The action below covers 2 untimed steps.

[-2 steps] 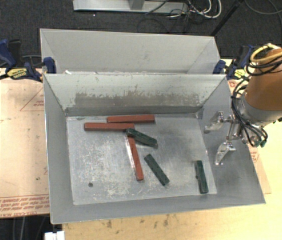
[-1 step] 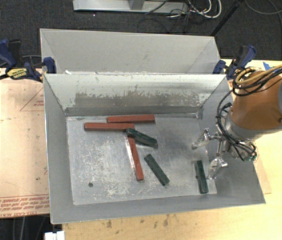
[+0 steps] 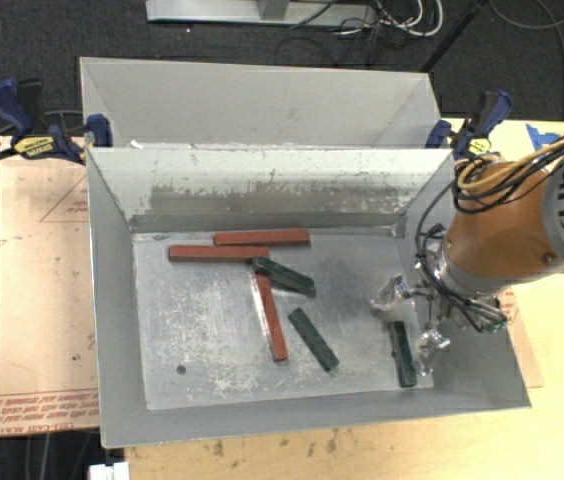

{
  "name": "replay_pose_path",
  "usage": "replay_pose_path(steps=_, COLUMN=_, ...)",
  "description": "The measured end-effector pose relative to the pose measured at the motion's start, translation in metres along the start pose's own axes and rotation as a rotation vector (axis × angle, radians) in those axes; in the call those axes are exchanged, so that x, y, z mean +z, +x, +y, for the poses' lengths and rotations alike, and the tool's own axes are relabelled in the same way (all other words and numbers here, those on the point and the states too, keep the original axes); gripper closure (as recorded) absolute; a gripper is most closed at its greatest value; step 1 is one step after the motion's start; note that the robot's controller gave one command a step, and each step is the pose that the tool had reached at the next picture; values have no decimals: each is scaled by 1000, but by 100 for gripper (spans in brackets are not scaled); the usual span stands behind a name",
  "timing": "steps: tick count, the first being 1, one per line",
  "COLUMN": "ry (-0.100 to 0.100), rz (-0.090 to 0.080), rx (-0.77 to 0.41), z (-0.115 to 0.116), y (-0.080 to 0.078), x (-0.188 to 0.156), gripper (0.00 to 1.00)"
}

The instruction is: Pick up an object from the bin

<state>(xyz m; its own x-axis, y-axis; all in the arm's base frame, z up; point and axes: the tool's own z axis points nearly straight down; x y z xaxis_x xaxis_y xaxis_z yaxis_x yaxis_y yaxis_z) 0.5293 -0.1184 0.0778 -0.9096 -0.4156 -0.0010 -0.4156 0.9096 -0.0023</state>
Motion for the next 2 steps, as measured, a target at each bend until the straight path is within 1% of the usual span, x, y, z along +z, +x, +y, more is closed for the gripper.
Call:
replay_pose_path(steps=1, ry=0, rz=-20, rx=-5, z=2, y=-7, x=-7, gripper=100)
replay_pose_path(steps=2, ry=3, rz=-14, rx=-4, z=-1, y=-4, x=-5, gripper=0)
